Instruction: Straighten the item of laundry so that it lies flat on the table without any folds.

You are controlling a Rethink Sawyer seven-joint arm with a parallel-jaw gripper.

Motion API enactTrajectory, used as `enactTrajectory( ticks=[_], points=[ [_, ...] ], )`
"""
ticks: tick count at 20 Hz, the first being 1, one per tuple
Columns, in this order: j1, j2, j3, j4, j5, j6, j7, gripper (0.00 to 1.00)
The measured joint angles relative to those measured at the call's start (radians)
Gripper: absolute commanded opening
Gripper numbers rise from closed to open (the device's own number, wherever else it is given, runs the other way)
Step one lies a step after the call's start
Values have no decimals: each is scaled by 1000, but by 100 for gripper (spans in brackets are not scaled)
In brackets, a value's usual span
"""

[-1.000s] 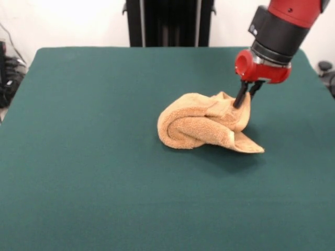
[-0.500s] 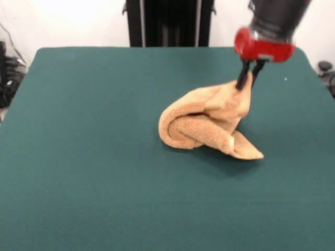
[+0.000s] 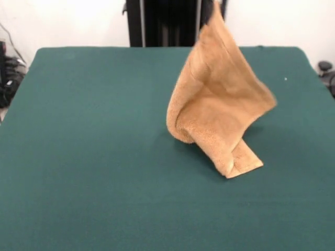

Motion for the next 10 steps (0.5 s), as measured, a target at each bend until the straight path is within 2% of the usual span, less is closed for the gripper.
enactTrajectory(
  ticks=[4, 7, 8, 10],
  points=[
    [-174, -100, 131, 72, 9, 1, -9, 0],
    [-233, -121, 185, 99, 10, 1, -17, 0],
    [-301, -139, 249, 130, 10, 1, -25, 0],
    [-340, -148, 288, 148, 9, 0, -27, 0]
  ],
)
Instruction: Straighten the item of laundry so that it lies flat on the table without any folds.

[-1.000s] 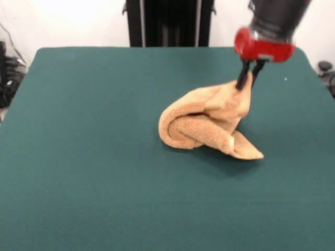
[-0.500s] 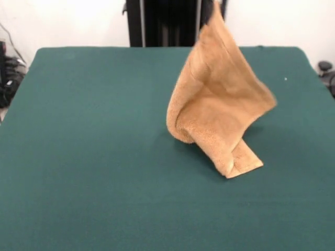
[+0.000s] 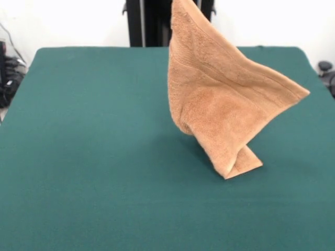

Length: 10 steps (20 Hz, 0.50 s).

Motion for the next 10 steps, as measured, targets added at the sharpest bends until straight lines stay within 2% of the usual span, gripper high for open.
enactTrajectory(
  ticks=[10],
  points=[
    [-206, -29, 243, 85, -12, 0, 0, 0]
  ],
)
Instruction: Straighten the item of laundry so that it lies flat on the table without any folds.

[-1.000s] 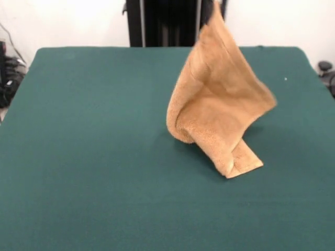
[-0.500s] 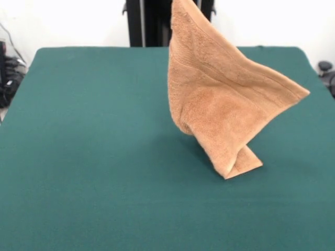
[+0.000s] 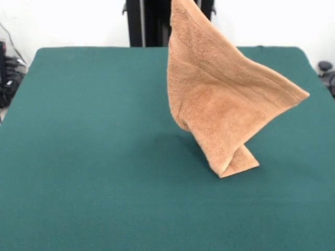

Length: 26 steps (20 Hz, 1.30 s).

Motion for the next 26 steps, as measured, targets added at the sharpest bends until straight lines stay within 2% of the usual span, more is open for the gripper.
enactTrajectory(
  ticks=[6, 9, 10, 15, 17, 26],
  points=[
    [-179, 19, 168, 12, -76, 0, 0, 0],
    [-236, 34, 209, 11, -101, -2, 0, 0],
    [-285, 56, 239, 11, -127, -8, 0, 0],
    [-363, 117, 281, 9, -188, -35, 0, 0],
    [-418, 167, 319, 8, -222, -54, 0, 0],
    [-589, 318, 466, -10, -279, -50, 0, 0]
  ],
)
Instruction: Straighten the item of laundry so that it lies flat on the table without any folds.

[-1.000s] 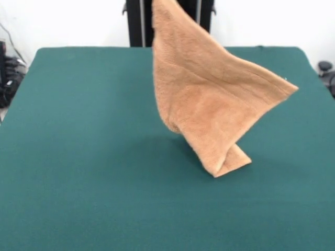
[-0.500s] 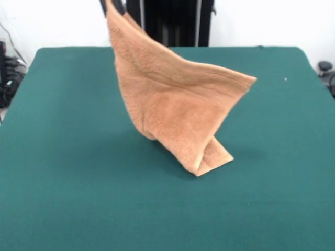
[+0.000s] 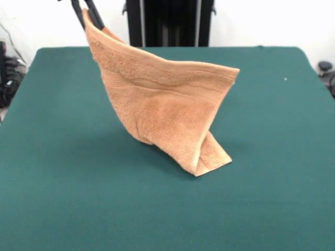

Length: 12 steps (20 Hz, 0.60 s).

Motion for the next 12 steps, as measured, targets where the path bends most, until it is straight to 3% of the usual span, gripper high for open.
enactTrajectory(
  ticks=[12],
  points=[
    [-102, 124, 111, -60, -62, 32, 0, 0]
  ],
)
